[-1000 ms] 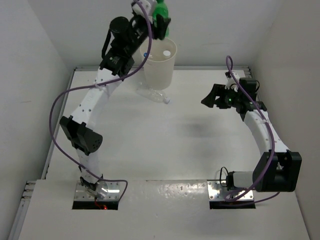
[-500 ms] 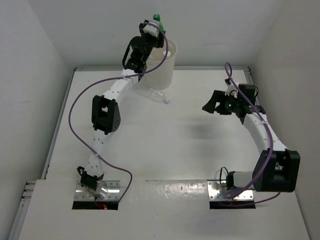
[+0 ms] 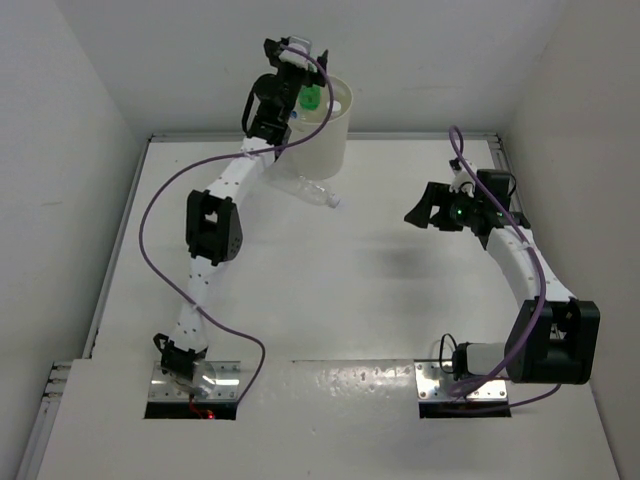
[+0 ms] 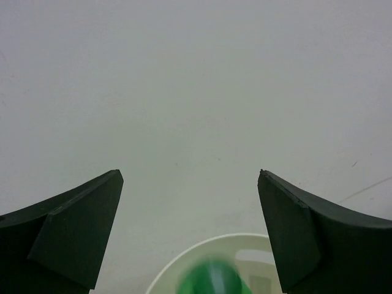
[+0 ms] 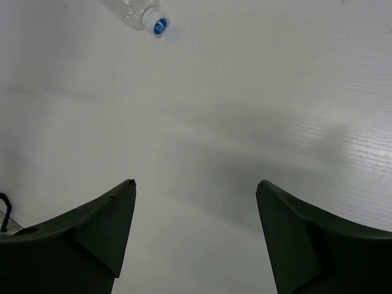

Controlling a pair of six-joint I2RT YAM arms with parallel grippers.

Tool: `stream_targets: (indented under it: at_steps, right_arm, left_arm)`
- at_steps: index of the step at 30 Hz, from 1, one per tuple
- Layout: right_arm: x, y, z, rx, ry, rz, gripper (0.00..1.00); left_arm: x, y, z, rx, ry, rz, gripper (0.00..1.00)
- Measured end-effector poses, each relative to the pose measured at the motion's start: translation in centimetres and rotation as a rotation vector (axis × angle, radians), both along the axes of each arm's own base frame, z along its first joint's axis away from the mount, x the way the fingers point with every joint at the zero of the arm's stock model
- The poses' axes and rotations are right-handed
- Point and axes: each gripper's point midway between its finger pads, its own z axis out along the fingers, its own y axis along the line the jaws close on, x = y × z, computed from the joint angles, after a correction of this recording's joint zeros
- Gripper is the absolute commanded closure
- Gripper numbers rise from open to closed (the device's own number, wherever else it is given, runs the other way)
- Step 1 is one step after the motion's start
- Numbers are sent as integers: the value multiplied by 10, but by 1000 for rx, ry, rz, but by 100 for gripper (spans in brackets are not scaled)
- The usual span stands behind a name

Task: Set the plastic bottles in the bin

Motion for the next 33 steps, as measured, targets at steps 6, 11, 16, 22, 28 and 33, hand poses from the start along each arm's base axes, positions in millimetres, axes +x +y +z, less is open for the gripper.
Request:
stream_targets:
  at_steps: [6,11,16,22,28,33]
  right_arm:
    - [0,1,1,4,-2,2,22]
    - [0,2,2,5,-9,9,22]
    - [-9,2,3,-3,-21,18,22]
    - [-11,3,3,-15,-34,36,22]
    - [-12,2,3,-20,-34,41,22]
    - [-16,2,-1,-26,-17,50,22]
  left_arm:
    - [-17,1,9,50,62,-48,1]
    - [-80,9,33,197,153,-237,24]
    - [-184,5,57,554,114,-438,32]
    - [-281,-47,-6,989,73,-611,35]
    - [-290,-77,-155,1404,255,-708,29]
    - [-279,-76,-244,1773,358,-744,23]
